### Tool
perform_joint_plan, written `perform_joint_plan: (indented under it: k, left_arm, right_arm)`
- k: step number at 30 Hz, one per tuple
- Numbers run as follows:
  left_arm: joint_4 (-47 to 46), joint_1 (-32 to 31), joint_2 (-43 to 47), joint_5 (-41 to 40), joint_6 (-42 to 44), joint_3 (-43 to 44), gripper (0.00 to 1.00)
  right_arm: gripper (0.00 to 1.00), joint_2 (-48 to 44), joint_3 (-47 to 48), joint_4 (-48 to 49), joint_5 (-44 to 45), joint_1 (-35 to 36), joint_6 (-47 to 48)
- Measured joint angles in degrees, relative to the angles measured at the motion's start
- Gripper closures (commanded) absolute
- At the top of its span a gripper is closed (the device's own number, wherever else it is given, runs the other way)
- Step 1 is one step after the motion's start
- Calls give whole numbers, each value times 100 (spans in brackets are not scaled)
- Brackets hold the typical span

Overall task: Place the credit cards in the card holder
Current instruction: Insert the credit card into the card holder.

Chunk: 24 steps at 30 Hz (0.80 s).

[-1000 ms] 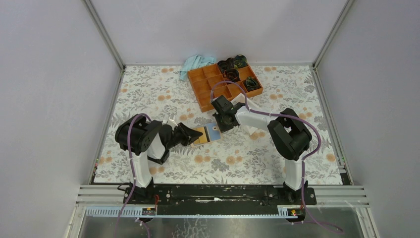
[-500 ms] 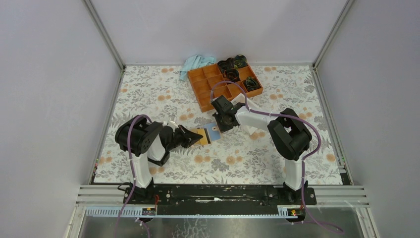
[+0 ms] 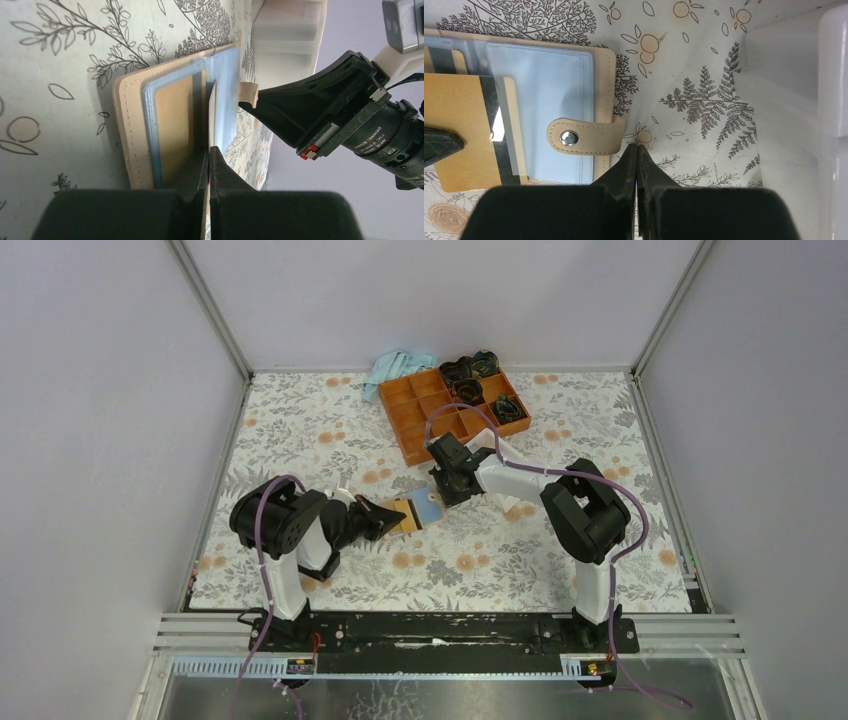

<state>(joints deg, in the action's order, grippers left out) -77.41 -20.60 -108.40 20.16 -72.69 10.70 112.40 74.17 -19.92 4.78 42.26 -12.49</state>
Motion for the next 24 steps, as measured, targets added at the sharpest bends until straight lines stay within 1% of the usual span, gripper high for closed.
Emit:
perform_joint_plan:
  k: [6, 16, 24]
  left_arm:
    - [-50, -4, 24, -199, -61, -37, 100]
    - [-935, -57, -518, -428, -415, -205, 100]
    - [-1010, -79, -413, -634, -435, -310, 100]
  right_arm:
    - [100, -7, -22, 57, -37, 0, -17]
    - [100, -7, -39, 111, -105, 11, -20]
    - [100, -7, -48, 131, -122, 11, -20]
